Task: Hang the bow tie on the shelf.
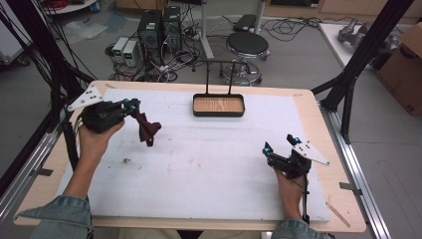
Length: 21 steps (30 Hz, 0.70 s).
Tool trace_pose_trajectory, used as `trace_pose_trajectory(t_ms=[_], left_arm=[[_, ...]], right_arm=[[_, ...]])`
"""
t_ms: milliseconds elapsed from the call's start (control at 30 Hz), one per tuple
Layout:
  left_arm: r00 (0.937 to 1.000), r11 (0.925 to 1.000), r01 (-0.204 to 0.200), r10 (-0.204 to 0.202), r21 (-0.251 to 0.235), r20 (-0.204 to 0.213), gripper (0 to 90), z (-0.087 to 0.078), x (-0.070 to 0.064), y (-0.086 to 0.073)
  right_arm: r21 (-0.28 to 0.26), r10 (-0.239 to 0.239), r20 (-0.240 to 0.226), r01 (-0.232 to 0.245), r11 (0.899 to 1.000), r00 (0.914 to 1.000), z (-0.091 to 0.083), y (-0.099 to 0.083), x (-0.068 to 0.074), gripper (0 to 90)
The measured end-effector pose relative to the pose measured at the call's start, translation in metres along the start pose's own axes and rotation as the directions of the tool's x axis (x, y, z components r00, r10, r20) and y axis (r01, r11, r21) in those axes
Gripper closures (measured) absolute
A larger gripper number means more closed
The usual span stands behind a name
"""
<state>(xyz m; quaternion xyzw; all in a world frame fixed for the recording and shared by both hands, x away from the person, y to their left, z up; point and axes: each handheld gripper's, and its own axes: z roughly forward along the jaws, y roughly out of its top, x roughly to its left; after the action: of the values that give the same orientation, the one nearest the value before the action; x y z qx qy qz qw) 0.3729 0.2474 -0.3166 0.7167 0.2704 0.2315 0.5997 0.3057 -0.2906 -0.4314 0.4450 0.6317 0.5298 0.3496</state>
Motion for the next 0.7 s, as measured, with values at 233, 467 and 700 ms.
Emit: trace_pose_trajectory(t_ms=[233, 467, 700], left_arm=[[0.9850, 0.9975, -0.066, 0.069, -0.025, 0.158, 83.5, 0.040, -0.001, 0.025], [0.9675, 0.9927, -0.112, 0.119, -0.044, 0.223, 83.5, 0.080, -0.004, 0.050], [0.9704, 0.9871, -0.150, 0.158, -0.055, 0.183, 83.5, 0.118, -0.001, 0.070]], right_arm=[[-0.002, -0.003, -0.001, 0.003, 1.000, 1.0000, 0.000, 0.000, -0.001, 11.3], [-0.001, 0.001, -0.004, -0.001, 1.000, 1.0000, 0.000, 0.000, 0.000, 11.3], [-0.007, 0.002, -0.011, -0.002, 1.000, 0.9999, 0.000, 0.000, -0.001, 11.4]])
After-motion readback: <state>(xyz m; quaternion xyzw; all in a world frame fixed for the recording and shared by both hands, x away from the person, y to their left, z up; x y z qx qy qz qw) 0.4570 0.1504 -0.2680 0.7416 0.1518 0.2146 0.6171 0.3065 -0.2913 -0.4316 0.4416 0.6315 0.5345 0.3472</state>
